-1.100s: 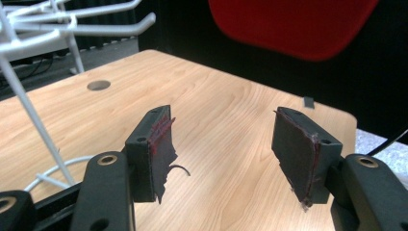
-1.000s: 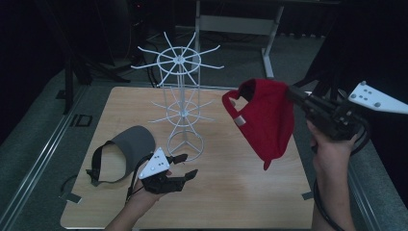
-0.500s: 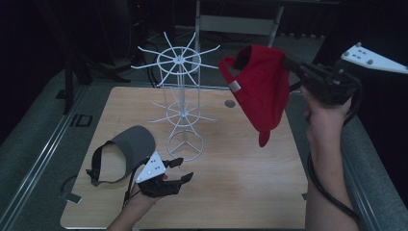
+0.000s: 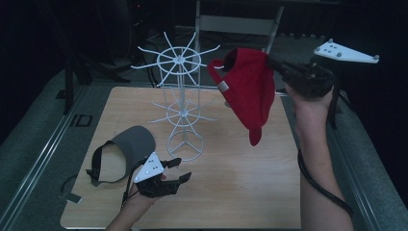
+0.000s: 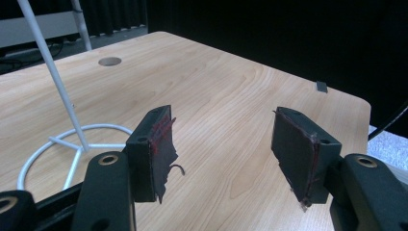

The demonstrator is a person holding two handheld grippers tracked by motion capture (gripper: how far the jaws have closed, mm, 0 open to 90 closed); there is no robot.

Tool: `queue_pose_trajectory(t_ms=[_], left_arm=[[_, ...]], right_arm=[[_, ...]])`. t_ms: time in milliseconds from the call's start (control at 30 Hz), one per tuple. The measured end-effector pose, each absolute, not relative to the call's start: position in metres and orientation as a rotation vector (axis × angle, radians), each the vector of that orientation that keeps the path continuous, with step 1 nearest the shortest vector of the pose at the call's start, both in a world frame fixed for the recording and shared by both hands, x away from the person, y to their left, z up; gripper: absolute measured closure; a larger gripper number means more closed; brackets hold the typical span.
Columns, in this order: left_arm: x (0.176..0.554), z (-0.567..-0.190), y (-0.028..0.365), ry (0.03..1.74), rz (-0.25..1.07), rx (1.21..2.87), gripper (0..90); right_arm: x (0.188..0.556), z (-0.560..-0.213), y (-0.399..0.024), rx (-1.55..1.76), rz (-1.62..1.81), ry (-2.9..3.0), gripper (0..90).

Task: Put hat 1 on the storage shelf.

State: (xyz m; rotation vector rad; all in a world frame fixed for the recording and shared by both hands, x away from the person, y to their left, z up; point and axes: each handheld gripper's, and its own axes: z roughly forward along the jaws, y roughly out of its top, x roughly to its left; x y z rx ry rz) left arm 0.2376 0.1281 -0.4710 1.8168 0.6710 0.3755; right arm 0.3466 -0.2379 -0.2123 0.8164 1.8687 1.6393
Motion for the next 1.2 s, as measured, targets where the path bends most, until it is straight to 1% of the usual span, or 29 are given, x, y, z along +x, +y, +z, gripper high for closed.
queue_pose_trajectory(t_ms=[367,767,1033,1133,1200], left_arm=[[0.237,-0.476,0.132,0.69,0.369,1.803,40.8],[0.236,-0.478,0.132,0.7,0.371,1.802,40.9],[0.237,-0.48,0.132,0.703,0.368,1.808,41.1],[0.237,-0.48,0.133,0.706,0.37,1.811,41.5],[0.237,-0.479,0.133,0.704,0.375,1.817,41.6]], right_arm=[[0.351,-0.244,-0.235,0.836,1.59,1.953,88.6],[0.348,-0.276,-0.235,0.832,1.616,2.034,88.2],[0.345,-0.285,-0.235,0.826,1.62,2.059,87.7],[0.343,-0.286,-0.237,0.816,1.626,2.058,84.7],[0.341,-0.286,-0.238,0.797,1.635,2.064,77.2]])
